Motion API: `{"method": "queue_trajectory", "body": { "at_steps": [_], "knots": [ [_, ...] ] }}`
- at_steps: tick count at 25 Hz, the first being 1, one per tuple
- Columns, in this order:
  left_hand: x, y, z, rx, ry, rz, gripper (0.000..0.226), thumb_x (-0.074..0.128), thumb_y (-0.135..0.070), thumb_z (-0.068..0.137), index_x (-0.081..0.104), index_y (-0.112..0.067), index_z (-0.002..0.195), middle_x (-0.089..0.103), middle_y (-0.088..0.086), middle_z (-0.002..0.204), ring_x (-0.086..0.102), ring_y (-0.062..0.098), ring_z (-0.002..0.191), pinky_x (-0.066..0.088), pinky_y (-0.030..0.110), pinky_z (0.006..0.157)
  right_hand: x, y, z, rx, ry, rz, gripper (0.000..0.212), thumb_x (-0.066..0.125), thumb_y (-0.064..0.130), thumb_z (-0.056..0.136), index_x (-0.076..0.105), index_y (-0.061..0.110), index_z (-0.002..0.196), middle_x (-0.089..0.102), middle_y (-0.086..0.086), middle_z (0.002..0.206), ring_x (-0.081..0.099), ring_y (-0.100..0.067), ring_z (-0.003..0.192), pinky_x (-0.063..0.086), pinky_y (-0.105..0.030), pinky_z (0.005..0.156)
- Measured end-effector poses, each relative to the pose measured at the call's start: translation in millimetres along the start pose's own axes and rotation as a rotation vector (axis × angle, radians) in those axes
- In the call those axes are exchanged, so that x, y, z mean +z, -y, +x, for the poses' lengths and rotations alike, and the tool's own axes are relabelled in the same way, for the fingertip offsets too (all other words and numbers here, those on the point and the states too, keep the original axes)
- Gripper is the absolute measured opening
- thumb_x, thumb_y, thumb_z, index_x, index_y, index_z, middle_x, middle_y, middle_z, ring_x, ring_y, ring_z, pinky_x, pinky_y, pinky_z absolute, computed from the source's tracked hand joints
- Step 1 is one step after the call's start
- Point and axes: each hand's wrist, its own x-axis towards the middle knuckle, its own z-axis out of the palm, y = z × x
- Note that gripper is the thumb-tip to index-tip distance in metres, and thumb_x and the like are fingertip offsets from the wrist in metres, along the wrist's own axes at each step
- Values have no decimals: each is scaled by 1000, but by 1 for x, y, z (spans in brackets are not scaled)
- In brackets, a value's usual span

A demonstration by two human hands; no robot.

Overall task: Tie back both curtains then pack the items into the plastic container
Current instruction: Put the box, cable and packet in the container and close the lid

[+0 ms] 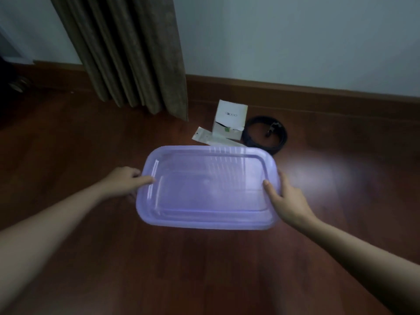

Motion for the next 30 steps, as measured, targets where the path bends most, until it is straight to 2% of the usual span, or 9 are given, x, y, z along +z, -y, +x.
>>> {"method": "queue_trajectory", "body": {
  "at_steps": [5, 10, 13, 15, 17, 19, 21, 25, 30],
  "knots": [
    [46, -47, -8, 100, 30, 22, 37, 68, -39, 82, 58, -5, 70, 67, 8, 59, 67, 17, 48, 52, 24, 47, -28, -57, -36, 153, -69, -19, 58, 40, 44, 94, 24, 23, 145, 59, -24, 124, 54, -45, 114, 42, -44, 93],
    [67, -63, -3, 88, 152, 70, 36, 64, -42, 84, 60, -6, 82, 70, 11, 76, 71, 20, 60, 56, 26, 53, -32, -85, -37, 178, -63, 11, 58, 43, 43, 94, 24, 22, 145, 58, -25, 126, 54, -43, 117, 43, -42, 94],
    [66, -67, 0, 26, 218, 192, 56, 56, -65, 77, 57, -11, 91, 69, 9, 84, 70, 19, 65, 57, 29, 58, -30, -92, -40, 191, -41, 9, 61, 42, 45, 94, 21, 21, 146, 59, -26, 123, 55, -44, 113, 44, -41, 89],
    [68, -73, 5, 83, 56, 266, 73, 44, -79, 70, 56, -13, 98, 66, 6, 90, 66, 19, 76, 56, 33, 68, -30, -93, -38, 190, -31, 25, 62, 43, 45, 93, 21, 21, 146, 60, -25, 123, 56, -42, 112, 44, -38, 86],
    [71, -82, 15, 162, -165, 196, 73, 45, -72, 78, 56, -10, 114, 64, 9, 108, 62, 24, 95, 52, 36, 80, -30, -94, -37, 174, -43, 34, 61, 44, 46, 93, 22, 21, 144, 61, -24, 121, 58, -41, 111, 44, -38, 84],
    [71, -92, 25, 211, -206, 159, 71, 50, -59, 85, 47, -5, 131, 58, 14, 125, 57, 29, 110, 47, 37, 88, -28, -96, -36, 169, -70, 39, 60, 45, 46, 92, 25, 21, 143, 62, -21, 120, 58, -40, 110, 44, -39, 85],
    [76, -95, 34, 213, -156, 201, 71, 51, -54, 87, 43, -4, 136, 54, 15, 130, 54, 30, 115, 46, 38, 91, -26, -97, -36, 164, -74, 58, 56, 46, 45, 92, 30, 20, 139, 63, -17, 120, 58, -38, 110, 44, -37, 84],
    [82, -94, 36, 191, -131, 121, 49, 55, -48, 88, 58, -9, 117, 63, 11, 112, 60, 27, 98, 52, 37, 80, -24, -99, -34, 125, -83, 126, 41, 46, 38, 94, 44, 16, 129, 61, -10, 123, 57, -30, 113, 38, -29, 80],
    [76, -100, 37, 253, -118, 300, 40, 50, -43, 93, 61, -6, 100, 63, 11, 97, 58, 23, 81, 43, 31, 64, -21, -102, -32, 109, -100, 189, 37, 46, 33, 96, 46, 15, 128, 59, -10, 125, 55, -30, 116, 37, -29, 82]
  ]
}}
